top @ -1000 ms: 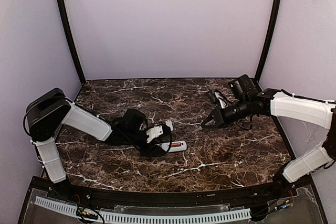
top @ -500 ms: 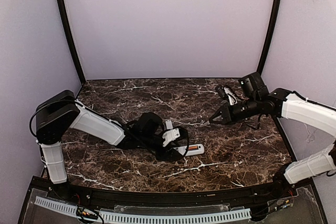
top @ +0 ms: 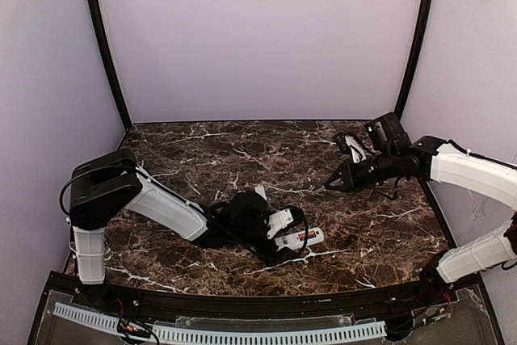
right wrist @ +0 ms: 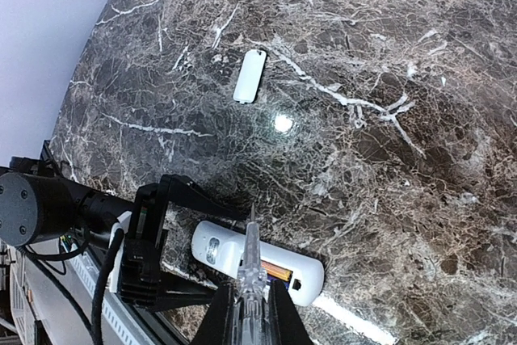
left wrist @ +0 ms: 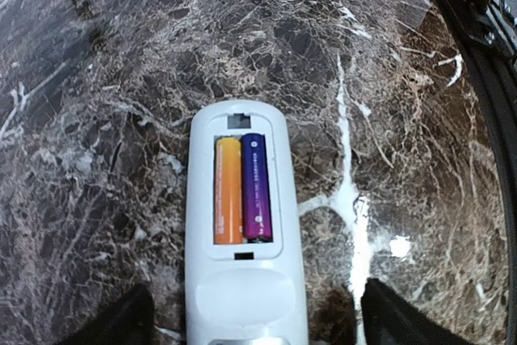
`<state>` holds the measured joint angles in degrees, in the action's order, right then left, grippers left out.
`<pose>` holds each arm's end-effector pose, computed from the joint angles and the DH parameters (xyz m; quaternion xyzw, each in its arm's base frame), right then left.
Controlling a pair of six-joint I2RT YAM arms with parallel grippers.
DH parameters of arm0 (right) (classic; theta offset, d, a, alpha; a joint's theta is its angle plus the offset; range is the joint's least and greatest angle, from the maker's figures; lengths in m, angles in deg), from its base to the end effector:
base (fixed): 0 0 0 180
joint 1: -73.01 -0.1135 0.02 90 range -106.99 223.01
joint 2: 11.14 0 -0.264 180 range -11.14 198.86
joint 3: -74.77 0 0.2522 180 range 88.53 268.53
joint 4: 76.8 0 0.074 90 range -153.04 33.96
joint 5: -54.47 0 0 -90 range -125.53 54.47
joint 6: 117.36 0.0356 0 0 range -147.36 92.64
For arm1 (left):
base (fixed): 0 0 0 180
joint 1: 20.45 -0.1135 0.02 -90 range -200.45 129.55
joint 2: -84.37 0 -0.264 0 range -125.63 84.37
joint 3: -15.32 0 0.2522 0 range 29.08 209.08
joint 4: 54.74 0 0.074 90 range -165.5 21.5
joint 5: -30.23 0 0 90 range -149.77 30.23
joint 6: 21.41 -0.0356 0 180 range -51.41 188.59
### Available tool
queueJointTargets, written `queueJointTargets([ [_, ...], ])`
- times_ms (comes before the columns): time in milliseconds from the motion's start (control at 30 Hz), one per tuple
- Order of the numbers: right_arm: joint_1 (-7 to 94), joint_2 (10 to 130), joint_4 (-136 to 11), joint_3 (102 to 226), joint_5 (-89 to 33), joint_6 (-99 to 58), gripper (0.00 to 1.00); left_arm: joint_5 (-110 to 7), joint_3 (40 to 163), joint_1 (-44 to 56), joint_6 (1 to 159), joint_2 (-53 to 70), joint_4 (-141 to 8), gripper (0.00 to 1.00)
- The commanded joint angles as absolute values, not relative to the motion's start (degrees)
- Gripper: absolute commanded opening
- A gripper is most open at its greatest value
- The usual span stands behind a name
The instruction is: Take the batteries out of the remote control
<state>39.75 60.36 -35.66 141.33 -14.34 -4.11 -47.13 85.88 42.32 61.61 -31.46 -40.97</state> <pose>0.2119 0.1544 0.2649 -0.1480 0.9022 0.3242 0.2431 0.1785 -0.3639 0.1151 0.5400 0.6807 -0.3121 0.3843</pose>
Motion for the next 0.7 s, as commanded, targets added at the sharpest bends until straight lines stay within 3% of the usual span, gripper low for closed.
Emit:
queueJointTargets([
  [0,40.1,62.7,-37.0,143.6,-15.3,-3.8,0.00,-48.0,82.0,42.4,61.8,-30.5,-33.9,0.98],
  [433,40.2,62.1,-37.7,142.2,-16.7,-1.1,0.00,-53.4,70.7,42.3,59.8,-27.8,-11.0,0.99],
  [667,40.1,63.6,-38.5,142.3,-16.4,-0.1,0.00,-50.3,71.2,42.0,57.6,-30.1,-10.0,0.98],
])
